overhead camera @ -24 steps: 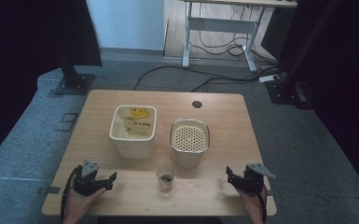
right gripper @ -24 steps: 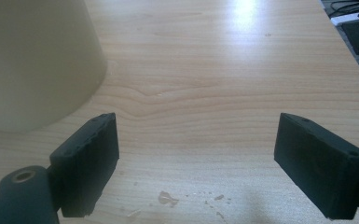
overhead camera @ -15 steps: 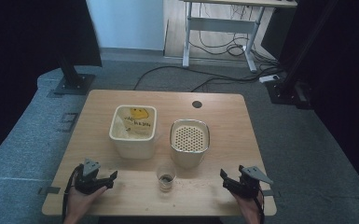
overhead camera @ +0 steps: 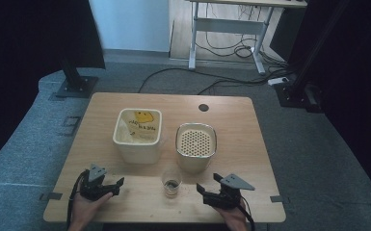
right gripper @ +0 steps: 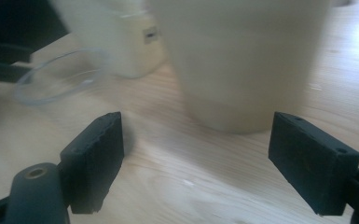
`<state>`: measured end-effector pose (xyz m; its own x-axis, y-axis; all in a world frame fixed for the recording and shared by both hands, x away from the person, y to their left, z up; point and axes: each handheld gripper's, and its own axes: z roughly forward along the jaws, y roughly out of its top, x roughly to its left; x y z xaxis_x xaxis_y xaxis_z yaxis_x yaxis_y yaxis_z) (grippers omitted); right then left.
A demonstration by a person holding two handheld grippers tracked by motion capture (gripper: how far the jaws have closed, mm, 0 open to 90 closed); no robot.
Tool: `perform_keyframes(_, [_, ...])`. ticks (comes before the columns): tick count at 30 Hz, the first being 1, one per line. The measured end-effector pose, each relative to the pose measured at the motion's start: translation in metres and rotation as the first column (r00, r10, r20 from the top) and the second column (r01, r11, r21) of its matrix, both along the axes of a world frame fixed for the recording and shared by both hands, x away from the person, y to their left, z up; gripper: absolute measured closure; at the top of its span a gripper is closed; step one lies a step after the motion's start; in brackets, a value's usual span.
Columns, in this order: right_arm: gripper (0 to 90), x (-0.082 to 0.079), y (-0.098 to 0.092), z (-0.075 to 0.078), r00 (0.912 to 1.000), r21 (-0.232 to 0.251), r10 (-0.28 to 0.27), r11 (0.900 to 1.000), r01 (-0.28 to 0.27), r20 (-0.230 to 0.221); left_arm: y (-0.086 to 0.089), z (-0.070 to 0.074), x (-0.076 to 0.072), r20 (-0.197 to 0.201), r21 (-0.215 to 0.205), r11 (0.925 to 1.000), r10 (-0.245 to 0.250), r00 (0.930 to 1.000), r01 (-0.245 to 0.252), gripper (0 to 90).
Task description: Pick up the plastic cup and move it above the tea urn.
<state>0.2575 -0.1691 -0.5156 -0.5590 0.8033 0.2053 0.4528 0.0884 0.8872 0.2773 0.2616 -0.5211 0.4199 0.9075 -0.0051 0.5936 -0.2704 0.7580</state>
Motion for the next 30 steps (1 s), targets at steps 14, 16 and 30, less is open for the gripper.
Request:
perform_keyframes(14, [18.0,0.002,0.069,-0.006,0.9830,-0.015,0.183,0.983,-0.183,-0.006,-0.001,-0.004,0.001,-0.026,0.006,1.0000,-0.005,0.9996,0.005,14.2])
perform_keyframes(16, [17.8,0.008,0.083,-0.010,0.9816,-0.031,0.191,0.981,-0.191,-0.012,-0.001,-0.004,0.001,-0.025,0.005,0.9999,-0.009,0.9996,0.009,14.2])
perform_keyframes(30, [34.5,0.018,0.108,-0.021,0.9875,-0.066,0.151,0.987,-0.147,0.046,-0.003,-0.006,0.001,-0.034,0.013,0.9996,-0.024,0.9991,0.024,14.4])
